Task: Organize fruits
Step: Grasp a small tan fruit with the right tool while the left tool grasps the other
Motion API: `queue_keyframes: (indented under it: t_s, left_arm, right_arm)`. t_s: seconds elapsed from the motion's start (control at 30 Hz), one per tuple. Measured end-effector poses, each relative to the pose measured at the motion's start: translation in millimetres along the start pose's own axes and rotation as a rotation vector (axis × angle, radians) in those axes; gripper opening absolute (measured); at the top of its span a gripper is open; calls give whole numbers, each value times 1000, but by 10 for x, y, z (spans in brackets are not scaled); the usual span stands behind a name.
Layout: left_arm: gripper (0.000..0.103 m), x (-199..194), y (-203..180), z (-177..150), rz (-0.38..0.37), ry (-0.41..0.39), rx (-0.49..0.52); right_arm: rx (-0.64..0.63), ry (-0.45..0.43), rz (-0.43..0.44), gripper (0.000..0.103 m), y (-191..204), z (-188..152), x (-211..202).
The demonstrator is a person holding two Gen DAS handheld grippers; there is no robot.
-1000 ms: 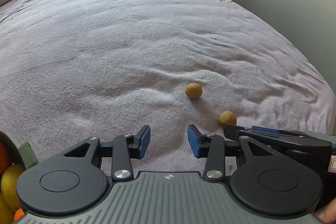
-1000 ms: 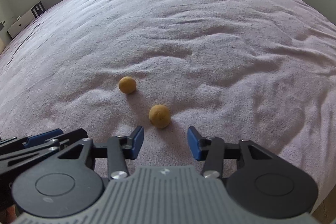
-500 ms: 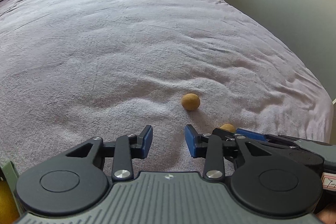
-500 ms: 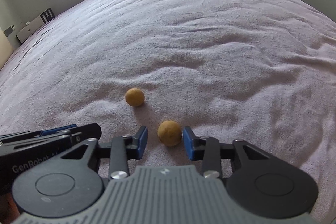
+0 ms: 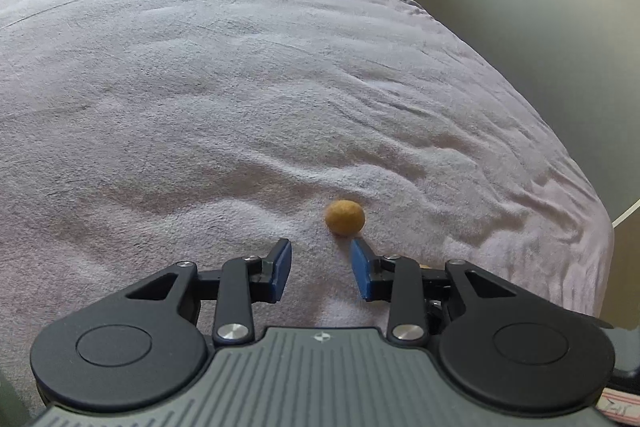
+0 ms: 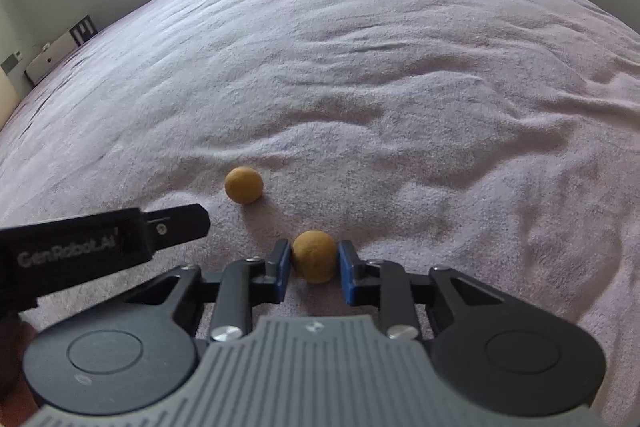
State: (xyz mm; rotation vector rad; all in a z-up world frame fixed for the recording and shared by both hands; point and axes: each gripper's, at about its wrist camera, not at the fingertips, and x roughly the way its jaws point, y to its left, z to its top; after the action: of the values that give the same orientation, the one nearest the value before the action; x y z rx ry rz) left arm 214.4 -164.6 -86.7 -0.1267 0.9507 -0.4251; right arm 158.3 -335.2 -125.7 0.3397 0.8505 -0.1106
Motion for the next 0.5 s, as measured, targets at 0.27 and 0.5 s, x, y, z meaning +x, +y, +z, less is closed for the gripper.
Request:
queue_keyframes:
  t_s: [0.27,0.5]
  left_arm:
    - [40,221,-110,62,-14,-8,35]
    - [40,381,-141,65,3,-17,54]
  right_arm:
    - [24,-37,-57,22,-96,43,-4]
    - [33,-32,-52,22,-101,46,66]
